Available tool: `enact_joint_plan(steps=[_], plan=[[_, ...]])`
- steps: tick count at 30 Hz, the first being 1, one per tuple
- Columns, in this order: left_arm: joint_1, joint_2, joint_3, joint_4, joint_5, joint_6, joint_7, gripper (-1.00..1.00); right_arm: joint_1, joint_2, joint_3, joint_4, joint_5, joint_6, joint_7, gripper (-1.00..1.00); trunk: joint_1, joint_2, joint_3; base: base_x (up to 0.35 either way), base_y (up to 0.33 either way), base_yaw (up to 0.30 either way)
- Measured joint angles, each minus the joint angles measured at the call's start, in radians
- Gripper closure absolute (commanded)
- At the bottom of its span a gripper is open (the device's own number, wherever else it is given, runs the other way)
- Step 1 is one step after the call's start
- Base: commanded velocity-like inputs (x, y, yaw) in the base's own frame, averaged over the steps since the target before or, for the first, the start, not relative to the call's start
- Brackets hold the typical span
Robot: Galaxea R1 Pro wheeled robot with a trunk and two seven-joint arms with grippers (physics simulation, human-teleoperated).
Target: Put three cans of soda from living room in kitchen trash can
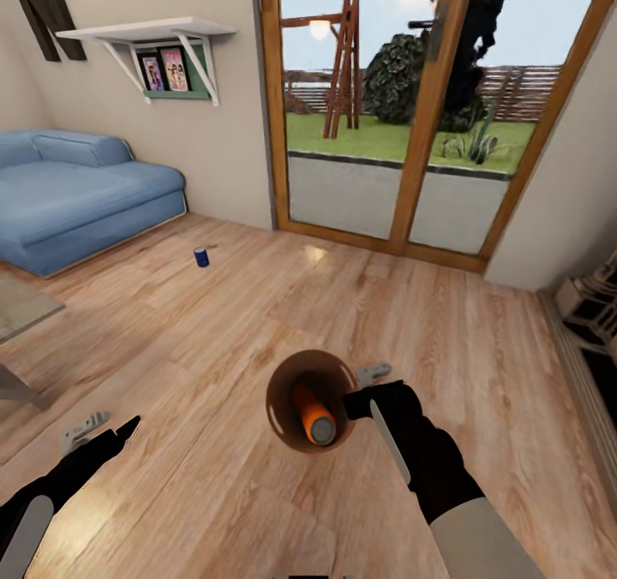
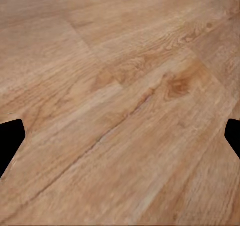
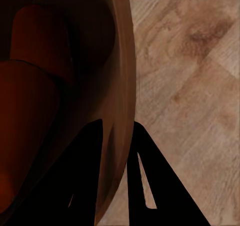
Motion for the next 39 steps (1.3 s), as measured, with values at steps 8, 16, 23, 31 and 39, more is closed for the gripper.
enact_joint_plan(steps=[8, 16, 23, 31, 39], plan=[[0.000, 0.000, 0.000, 0.001, -0.001, 0.000, 0.004, -1.00, 0.000, -0.047, -0.007, -0.001, -0.054, -0.002, 0.012, 1.00, 0.000, 0.000, 0.000, 0.269, 0.180, 0.253], [-0.001, 0.000, -0.012, 0.004, -0.003, -0.001, 0.007, -1.00, 0.000, -0.138, -0.008, -0.006, -0.010, -0.004, 0.015, 1.00, 0.000, 0.000, 0.000, 0.280, 0.160, 0.153], [-0.001, 0.000, -0.037, 0.004, -0.004, -0.002, 0.010, -1.00, 0.000, -0.139, -0.006, -0.005, 0.009, -0.006, 0.005, 1.00, 0.000, 0.000, 0.002, 0.304, 0.006, 0.032], [-0.002, 0.000, -0.048, 0.004, -0.002, -0.003, 0.008, -1.00, 0.000, -0.131, -0.002, -0.004, 0.001, -0.007, 0.004, 1.00, 0.000, 0.000, 0.012, 0.271, -0.189, -0.048], [-0.002, 0.000, -0.049, 0.005, -0.002, -0.003, 0.006, -1.00, 0.000, -0.130, -0.001, -0.002, -0.010, -0.007, 0.005, 1.00, 0.000, 0.000, 0.021, 0.187, -0.265, -0.004]])
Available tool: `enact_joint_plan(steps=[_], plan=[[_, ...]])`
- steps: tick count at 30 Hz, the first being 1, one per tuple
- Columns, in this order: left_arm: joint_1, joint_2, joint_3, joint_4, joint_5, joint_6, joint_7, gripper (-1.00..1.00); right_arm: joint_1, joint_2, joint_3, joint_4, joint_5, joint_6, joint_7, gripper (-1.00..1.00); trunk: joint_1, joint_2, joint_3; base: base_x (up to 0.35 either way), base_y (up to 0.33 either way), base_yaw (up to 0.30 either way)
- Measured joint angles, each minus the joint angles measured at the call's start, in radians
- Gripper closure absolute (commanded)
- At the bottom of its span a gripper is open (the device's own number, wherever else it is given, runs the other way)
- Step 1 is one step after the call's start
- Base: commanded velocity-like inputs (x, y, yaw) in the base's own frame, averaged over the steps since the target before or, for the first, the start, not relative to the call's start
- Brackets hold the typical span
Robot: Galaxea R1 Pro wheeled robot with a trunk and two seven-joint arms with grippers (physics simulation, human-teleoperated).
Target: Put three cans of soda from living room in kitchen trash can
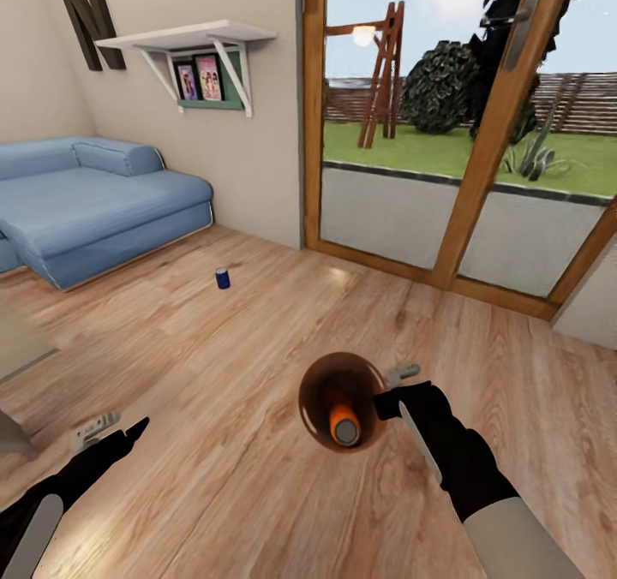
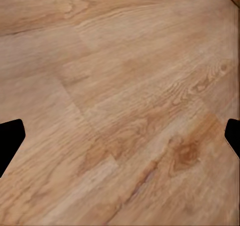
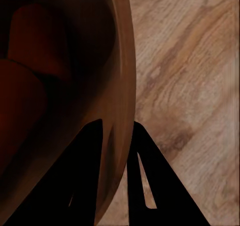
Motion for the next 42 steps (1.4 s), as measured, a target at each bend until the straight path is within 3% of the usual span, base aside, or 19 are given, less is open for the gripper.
enact_joint_plan(steps=[10, 16, 42], plan=[[0.000, 0.000, 0.001, 0.001, 0.001, 0.000, -0.004, -1.00, 0.000, 0.001, 0.001, 0.002, 0.006, 0.000, -0.001, 1.00, 0.000, 0.000, 0.007, 0.250, -0.197, 0.000], [0.000, 0.000, 0.001, 0.001, 0.002, 0.000, -0.005, -1.00, 0.000, 0.002, 0.002, 0.002, -0.009, 0.000, 0.001, 1.00, 0.000, 0.000, 0.011, 0.321, -0.023, 0.000], [0.000, 0.001, 0.003, 0.003, 0.003, 0.002, -0.006, -1.00, 0.001, 0.003, 0.005, 0.005, -0.008, 0.000, 0.000, 1.00, 0.000, 0.000, 0.022, 0.327, 0.000, 0.000]])
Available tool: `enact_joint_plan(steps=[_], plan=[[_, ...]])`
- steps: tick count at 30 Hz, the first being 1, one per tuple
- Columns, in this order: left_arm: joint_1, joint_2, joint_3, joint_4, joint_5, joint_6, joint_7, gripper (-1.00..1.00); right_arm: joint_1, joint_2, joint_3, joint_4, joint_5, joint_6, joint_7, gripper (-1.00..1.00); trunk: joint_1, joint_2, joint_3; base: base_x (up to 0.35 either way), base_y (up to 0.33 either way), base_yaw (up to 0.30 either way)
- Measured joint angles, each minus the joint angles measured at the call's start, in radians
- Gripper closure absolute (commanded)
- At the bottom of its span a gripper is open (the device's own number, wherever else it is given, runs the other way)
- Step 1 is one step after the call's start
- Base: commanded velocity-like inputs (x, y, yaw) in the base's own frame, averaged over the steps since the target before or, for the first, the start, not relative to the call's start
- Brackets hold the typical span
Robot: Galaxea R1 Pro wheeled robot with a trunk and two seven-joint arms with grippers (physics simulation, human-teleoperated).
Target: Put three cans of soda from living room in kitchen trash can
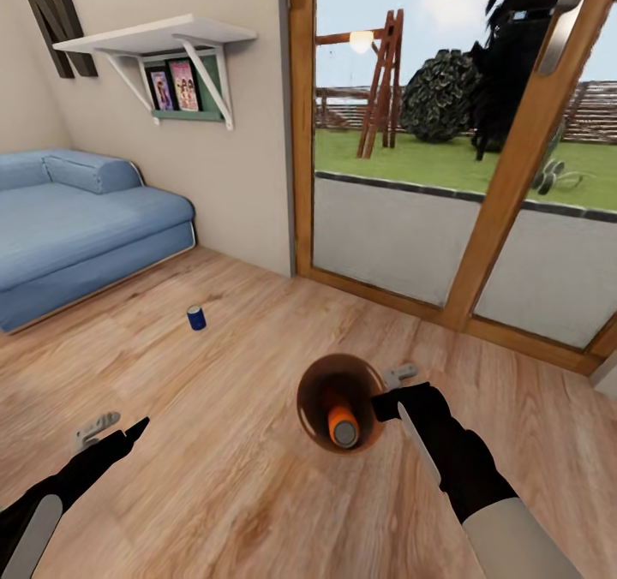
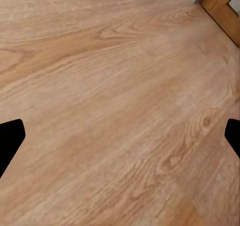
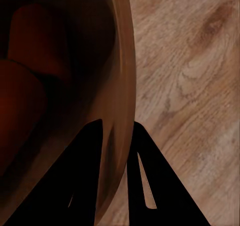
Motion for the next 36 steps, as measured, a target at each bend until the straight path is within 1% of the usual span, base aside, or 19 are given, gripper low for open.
enact_joint_plan(steps=[5, 11, 23, 25, 28, 30, 34, 36], plan=[[0.000, 0.000, 0.000, 0.005, 0.000, 0.000, 0.000, -1.00, 0.000, 0.000, 0.000, 0.000, 0.005, 0.000, -0.001, 1.00, 0.000, 0.000, 0.002, 0.327, 0.039, 0.000], [0.000, 0.000, 0.000, 0.051, -0.001, -0.001, -0.002, -1.00, 0.000, 0.000, 0.001, 0.001, 0.000, 0.000, 0.000, 1.00, 0.000, 0.000, 0.002, 0.326, 0.090, 0.000], [0.000, 0.000, 0.000, 0.065, -0.002, -0.001, -0.002, -1.00, 0.000, 0.001, 0.001, 0.009, 0.002, -0.001, 0.000, 1.00, 0.000, 0.000, 0.002, 0.323, 0.108, 0.000], [0.000, 0.000, 0.000, 0.066, -0.002, -0.001, -0.001, -1.00, 0.000, 0.009, 0.001, 0.012, 0.011, -0.001, -0.001, 1.00, 0.000, 0.000, 0.002, 0.323, 0.118, 0.000], [0.000, 0.000, 0.000, 0.066, -0.002, -0.001, -0.001, -1.00, 0.000, 0.015, 0.002, 0.015, -0.004, -0.002, 0.000, 1.00, 0.000, 0.000, 0.002, 0.323, 0.108, 0.000], [0.000, 0.000, 0.000, 0.066, -0.002, -0.002, -0.001, -1.00, 0.000, 0.017, 0.002, 0.016, -0.007, -0.002, 0.000, 1.00, 0.000, 0.000, 0.002, 0.323, 0.081, 0.000], [0.000, 0.000, 0.000, 0.066, -0.002, -0.001, -0.002, -1.00, 0.000, 0.018, 0.001, 0.017, 0.009, -0.001, -0.002, 1.00, 0.000, 0.000, 0.002, 0.323, 0.039, 0.000], [0.000, 0.000, 0.000, 0.066, -0.002, -0.001, -0.002, -1.00, 0.000, 0.018, 0.001, 0.017, 0.004, -0.001, -0.001, 1.00, 0.000, 0.000, 0.002, 0.323, 0.011, 0.000]])
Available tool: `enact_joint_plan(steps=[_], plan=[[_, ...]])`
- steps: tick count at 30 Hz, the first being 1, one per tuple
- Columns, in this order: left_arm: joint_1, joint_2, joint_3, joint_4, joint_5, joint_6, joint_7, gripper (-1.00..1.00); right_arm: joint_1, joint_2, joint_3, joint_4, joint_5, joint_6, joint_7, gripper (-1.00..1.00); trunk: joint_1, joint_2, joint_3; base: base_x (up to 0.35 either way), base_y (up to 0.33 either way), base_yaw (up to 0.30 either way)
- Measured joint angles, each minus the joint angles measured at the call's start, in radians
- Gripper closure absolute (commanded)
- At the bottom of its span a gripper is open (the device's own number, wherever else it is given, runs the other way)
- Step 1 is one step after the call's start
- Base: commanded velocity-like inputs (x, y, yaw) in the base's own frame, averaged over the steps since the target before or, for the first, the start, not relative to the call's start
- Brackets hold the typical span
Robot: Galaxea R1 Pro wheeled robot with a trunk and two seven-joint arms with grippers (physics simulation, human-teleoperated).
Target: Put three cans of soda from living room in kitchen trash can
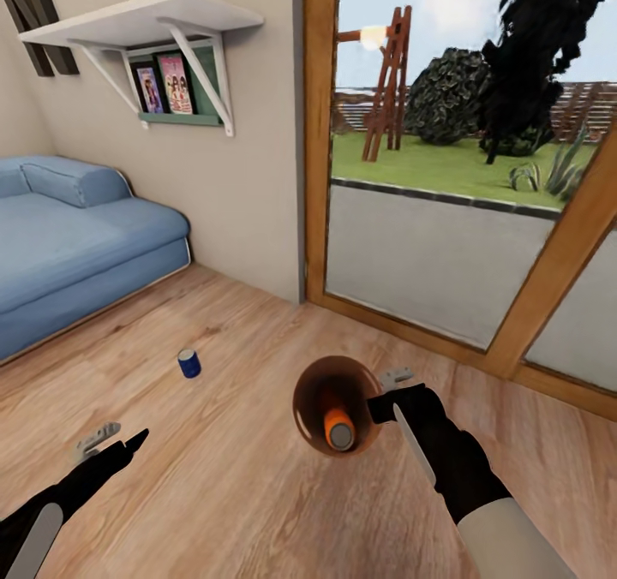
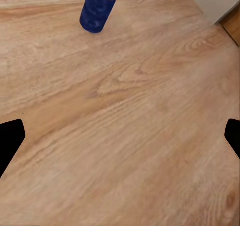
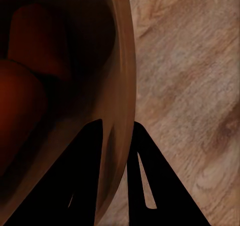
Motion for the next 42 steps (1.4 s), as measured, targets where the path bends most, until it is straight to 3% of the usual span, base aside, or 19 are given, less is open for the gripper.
enact_joint_plan(steps=[19, 26, 32, 39, 42], plan=[[0.000, 0.000, -0.001, 0.000, 0.000, 0.002, -0.001, -1.00, 0.000, 0.000, 0.000, 0.000, 0.000, 0.000, 0.000, 1.00, 0.000, 0.000, 0.000, 0.323, 0.001, 0.000], [0.000, 0.001, 0.000, 0.004, 0.006, 0.009, -0.004, -1.00, 0.001, 0.011, 0.013, 0.000, -0.004, 0.000, 0.000, 1.00, 0.000, 0.000, 0.000, 0.323, 0.000, 0.000], [0.000, 0.006, 0.005, 0.008, 0.009, 0.017, -0.036, -1.00, 0.001, 0.014, 0.020, 0.006, 0.005, 0.000, -0.001, 1.00, 0.000, 0.000, 0.000, 0.323, 0.000, 0.000], [0.000, 0.011, 0.006, 0.069, 0.010, 0.021, -0.094, -1.00, 0.001, 0.014, 0.035, 0.014, 0.003, 0.000, -0.003, 1.00, 0.000, 0.000, 0.000, 0.323, 0.000, 0.000], [-0.001, 0.012, 0.007, 0.076, 0.012, 0.051, -0.100, -1.00, 0.002, 0.014, 0.038, 0.015, 0.001, 0.000, -0.003, 1.00, 0.000, 0.000, 0.000, 0.323, 0.000, 0.000]])
